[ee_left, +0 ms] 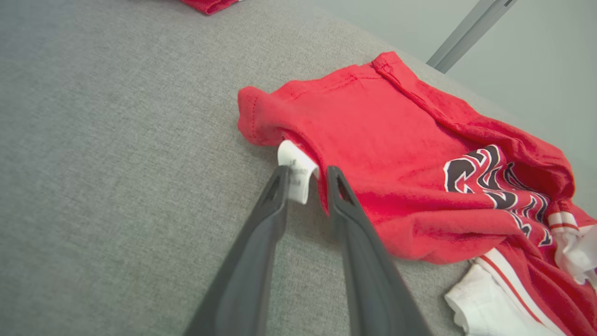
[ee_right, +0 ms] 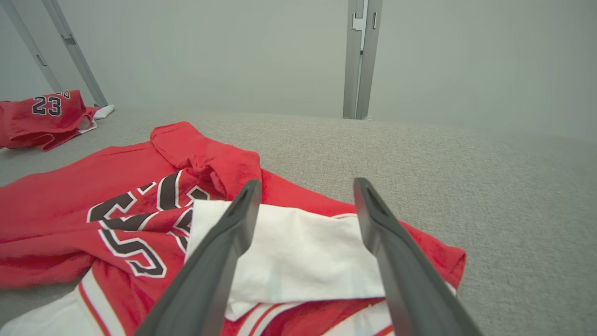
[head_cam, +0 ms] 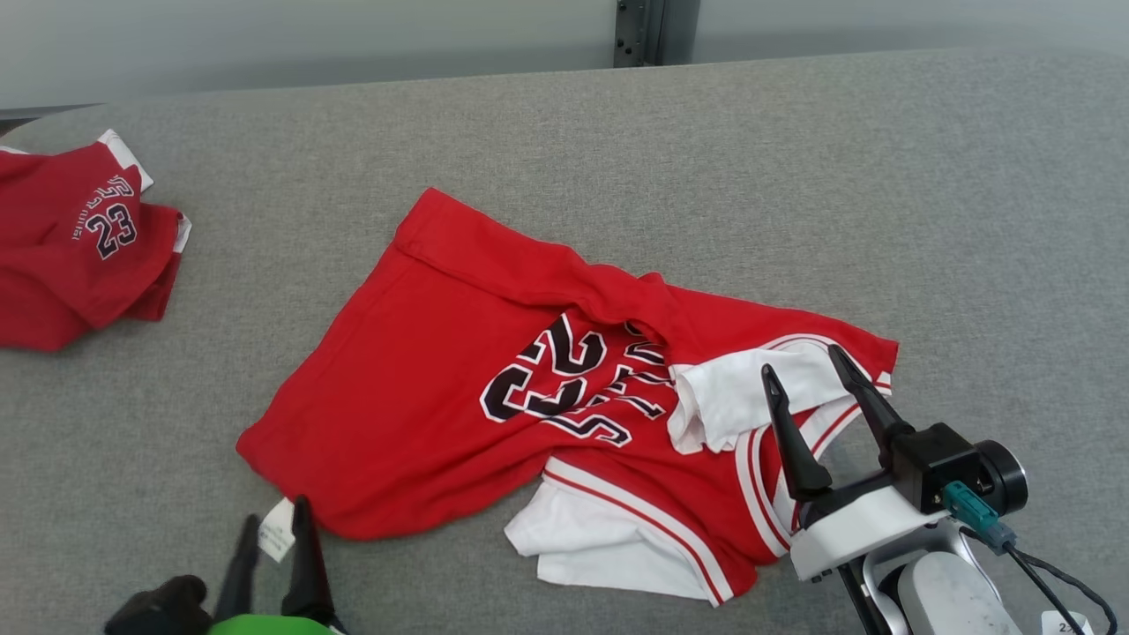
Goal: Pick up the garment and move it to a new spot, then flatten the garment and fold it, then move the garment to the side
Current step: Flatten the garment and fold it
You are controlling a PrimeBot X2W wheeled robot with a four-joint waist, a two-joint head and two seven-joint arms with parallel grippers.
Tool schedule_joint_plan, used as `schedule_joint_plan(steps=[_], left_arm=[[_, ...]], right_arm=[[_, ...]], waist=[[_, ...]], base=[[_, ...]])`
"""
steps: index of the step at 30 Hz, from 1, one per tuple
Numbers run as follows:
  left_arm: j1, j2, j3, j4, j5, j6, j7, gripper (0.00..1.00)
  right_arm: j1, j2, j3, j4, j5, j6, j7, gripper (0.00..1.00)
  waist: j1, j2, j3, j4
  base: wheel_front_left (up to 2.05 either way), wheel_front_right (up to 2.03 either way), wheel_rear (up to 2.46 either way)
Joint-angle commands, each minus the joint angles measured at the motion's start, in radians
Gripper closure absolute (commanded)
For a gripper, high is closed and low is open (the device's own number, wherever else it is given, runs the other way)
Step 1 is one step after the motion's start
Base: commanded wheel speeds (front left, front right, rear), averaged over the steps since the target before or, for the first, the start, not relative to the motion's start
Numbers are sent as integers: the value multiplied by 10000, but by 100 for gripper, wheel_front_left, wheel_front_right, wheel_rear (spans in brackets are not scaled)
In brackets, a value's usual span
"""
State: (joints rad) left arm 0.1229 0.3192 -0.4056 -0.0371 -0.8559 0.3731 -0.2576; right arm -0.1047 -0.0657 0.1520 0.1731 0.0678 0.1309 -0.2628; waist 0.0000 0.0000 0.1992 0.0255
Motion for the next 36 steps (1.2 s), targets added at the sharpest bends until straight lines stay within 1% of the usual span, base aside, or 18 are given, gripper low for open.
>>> schedule_joint_plan(steps=[1,4,6,9,10,12,15,20,21,25,28,33,36], left_arm=[[69,330,141,-180,275,192,-39,0],[-36,963,301,-816,786,694,141,0],[-228,1346,353,-1393,1053,918,345,0],[-766,1801,64,-2243,1444,897,959,0],[-990,1897,-162,-2410,1553,814,1245,0],[-1590,2052,-801,-2503,1765,513,1968,0],[-2706,1887,-1744,-2212,2094,-59,2943,0],[-4650,1214,-3167,-971,2483,-1129,4398,0],[-4957,1027,-3368,-643,2477,-1292,4643,0],[-5997,595,-4094,556,2758,-1932,5430,0],[-6360,425,-4376,1010,2645,-2231,5882,0],[-6719,455,-4605,1616,2654,-2419,6404,0],[-7029,425,-4687,2250,2818,-2499,6450,0]], right_arm=[[40,22,-17,15,73,-3,-31,0],[169,55,-45,19,120,-3,-31,0],[153,86,-50,10,135,-1,-31,0],[93,115,-82,-43,194,-3,-31,0],[47,119,-83,-43,213,-3,-31,0],[-46,138,-54,-41,241,-3,-31,0],[-116,143,-38,-92,400,-3,-31,0],[-302,145,85,-161,778,-3,-31,0],[-290,146,110,-153,847,-1,-31,0],[-253,147,231,-119,1065,-1,-31,0],[-139,152,241,-139,1183,-3,-31,0],[-92,151,143,-154,1259,-1,-31,0],[-183,150,168,-157,1279,-1,-31,0]], waist=[[0,0,-70,-317],[0,0,-51,-758],[0,0,-42,-1102],[0,0,31,-1640],[0,0,63,-1832],[0,0,121,-2223],[0,0,228,-2735],[0,0,480,-3638],[0,0,513,-3803],[0,0,541,-4436],[0,0,524,-4811],[0,0,589,-5122],[0,0,630,-5218]], base=[[0,0,0],[0,0,0],[0,0,0],[0,0,0],[0,0,0],[0,0,0],[0,0,0],[0,0,0],[0,0,0],[0,0,0],[0,0,0],[0,0,0],[0,0,0]])
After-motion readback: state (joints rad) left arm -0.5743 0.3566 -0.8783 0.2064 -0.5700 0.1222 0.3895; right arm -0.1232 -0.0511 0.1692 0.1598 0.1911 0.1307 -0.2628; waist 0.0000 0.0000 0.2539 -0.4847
